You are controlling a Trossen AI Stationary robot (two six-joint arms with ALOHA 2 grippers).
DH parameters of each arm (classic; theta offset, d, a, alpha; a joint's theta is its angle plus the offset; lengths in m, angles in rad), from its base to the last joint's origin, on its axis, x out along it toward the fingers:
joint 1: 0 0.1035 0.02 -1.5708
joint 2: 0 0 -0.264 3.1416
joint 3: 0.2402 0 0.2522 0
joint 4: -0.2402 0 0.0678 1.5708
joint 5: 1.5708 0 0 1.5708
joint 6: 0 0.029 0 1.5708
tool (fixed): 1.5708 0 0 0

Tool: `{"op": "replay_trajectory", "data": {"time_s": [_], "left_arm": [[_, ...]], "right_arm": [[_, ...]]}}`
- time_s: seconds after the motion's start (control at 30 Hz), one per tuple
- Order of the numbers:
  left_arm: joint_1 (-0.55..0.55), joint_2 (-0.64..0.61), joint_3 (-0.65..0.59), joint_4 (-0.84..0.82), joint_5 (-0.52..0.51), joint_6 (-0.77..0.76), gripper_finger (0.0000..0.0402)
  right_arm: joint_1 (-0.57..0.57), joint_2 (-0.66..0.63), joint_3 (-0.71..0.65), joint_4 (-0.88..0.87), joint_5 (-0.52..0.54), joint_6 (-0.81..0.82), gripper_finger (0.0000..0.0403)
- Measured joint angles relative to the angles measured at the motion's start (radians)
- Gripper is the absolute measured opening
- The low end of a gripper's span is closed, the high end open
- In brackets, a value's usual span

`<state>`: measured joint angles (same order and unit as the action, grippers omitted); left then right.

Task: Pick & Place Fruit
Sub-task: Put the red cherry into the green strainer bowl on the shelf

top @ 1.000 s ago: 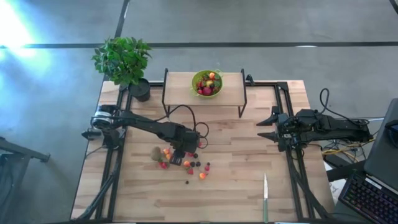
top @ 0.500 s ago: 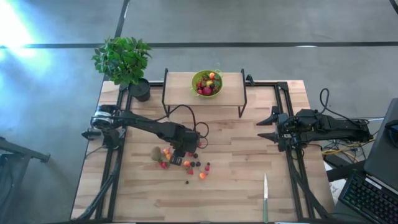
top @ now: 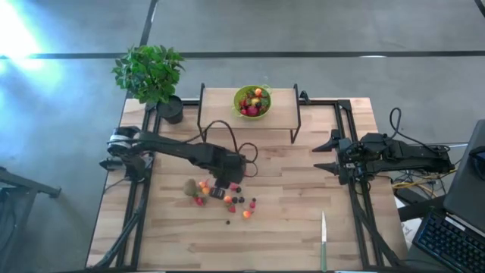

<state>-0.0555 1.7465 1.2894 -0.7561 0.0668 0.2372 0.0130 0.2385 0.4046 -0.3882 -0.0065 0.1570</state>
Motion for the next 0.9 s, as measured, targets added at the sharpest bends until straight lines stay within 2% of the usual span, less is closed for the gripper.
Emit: {"op": "replay_trajectory", "data": {"time_s": [0.27, 0.53, 0.7, 0.9], "left_arm": [[0.045, -0.013, 0.148, 0.085, -0.181, 0.136, 0.0111], [0.135, -0.013, 0.282, 0.329, -0.208, 0.231, 0.0100], [0.204, -0.013, 0.319, 0.482, -0.235, 0.243, 0.0100], [0.299, -0.013, 0.320, 0.517, -0.333, 0.233, 0.0093]], "right_arm": [[0.000, 0.000, 0.000, 0.000, 0.000, 0.000, 0.0296], [0.000, 0.000, 0.000, 0.000, 0.000, 0.000, 0.0321], [0.000, 0.000, 0.000, 0.000, 0.000, 0.000, 0.0337], [0.000, 0.000, 0.000, 0.000, 0.000, 0.000, 0.0354]]}}
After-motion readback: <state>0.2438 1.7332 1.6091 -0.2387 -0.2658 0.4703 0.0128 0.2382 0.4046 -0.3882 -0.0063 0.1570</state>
